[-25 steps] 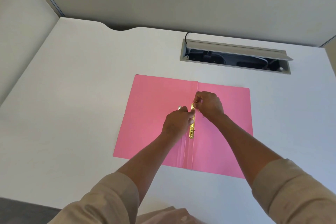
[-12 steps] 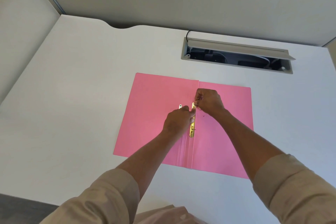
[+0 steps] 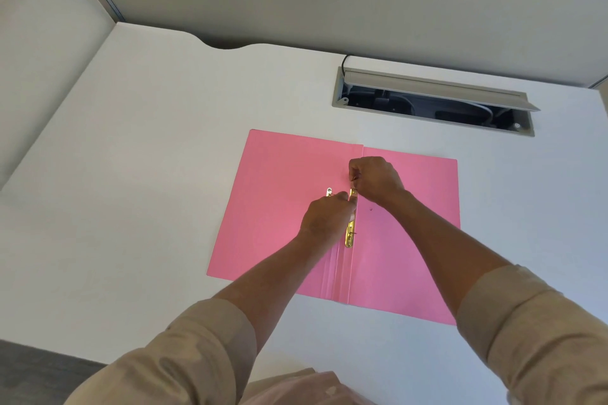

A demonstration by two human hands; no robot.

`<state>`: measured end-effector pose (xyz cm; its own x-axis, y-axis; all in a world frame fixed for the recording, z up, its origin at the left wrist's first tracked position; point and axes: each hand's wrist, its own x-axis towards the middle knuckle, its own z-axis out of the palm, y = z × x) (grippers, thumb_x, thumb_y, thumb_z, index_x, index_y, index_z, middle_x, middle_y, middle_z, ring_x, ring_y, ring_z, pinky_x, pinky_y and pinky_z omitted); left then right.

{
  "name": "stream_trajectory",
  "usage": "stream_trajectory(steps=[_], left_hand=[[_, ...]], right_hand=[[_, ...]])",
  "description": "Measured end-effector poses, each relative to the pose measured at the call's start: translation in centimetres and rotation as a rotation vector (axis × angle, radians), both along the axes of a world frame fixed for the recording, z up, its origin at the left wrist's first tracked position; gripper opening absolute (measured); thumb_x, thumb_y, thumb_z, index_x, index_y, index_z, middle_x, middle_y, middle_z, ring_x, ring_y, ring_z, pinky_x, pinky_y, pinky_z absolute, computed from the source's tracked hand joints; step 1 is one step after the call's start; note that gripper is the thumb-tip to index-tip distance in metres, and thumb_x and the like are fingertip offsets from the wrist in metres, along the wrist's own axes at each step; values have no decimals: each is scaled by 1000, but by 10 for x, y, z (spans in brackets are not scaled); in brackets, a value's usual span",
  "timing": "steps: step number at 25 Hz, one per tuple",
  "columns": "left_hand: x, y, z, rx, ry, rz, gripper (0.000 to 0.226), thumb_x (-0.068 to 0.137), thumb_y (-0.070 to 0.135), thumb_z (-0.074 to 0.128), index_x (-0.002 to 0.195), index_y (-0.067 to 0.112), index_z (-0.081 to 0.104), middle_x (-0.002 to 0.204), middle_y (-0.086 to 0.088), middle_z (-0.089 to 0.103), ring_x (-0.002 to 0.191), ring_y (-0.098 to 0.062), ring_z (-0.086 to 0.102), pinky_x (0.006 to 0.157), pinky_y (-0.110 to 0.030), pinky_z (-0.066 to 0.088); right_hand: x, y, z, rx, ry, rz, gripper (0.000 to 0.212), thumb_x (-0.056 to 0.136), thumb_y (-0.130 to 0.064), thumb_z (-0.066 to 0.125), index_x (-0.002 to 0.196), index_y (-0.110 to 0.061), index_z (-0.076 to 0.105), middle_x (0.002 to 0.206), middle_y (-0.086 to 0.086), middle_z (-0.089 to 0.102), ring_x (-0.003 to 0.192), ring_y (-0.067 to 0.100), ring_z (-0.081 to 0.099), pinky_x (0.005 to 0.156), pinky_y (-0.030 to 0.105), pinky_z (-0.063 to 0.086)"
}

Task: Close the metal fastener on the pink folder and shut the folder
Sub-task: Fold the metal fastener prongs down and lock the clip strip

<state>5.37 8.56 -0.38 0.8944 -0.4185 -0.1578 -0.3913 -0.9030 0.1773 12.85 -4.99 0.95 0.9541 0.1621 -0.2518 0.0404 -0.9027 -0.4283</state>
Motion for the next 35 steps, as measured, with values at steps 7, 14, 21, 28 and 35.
stream_trajectory(steps=[7,14,21,28,35], left_hand=[[0,1,1,-10,21,4,40,97,15,51,137,12,51,97,-8,60,76,-31,65,60,-34,52],[-3,0,5,13,-20,-23,38,97,13,53,135,9,51,97,-8,61,73,-28,66,54,-31,44],[-7,6,3,-50,-29,-11,44,98,18,52,141,13,44,96,-9,59,69,-33,64,55,-33,44],[-7,3,2,-49,-31,2,41,97,19,55,137,13,49,91,-8,59,66,-33,64,51,-30,41],[-5,1,2,-46,-25,21,39,97,20,57,135,13,50,90,-8,61,68,-32,65,52,-30,41]], right_hand=[[6,-11,-4,154,134,-205,7,79,-1,74,81,-7,71,71,6,74,65,22,74,72,42,64],[7,-13,-6,221,208,-347,6,81,-6,76,81,-5,70,60,4,73,53,14,73,59,27,61],[8,-11,-7,190,203,-361,5,83,-8,74,82,-4,70,64,4,75,56,15,74,67,33,63],[8,-9,-5,180,224,-359,6,84,-7,73,86,-3,69,69,8,75,60,17,75,75,39,64],[6,-8,-2,185,221,-370,5,84,-5,71,87,-3,68,72,9,76,63,20,76,78,40,64]])
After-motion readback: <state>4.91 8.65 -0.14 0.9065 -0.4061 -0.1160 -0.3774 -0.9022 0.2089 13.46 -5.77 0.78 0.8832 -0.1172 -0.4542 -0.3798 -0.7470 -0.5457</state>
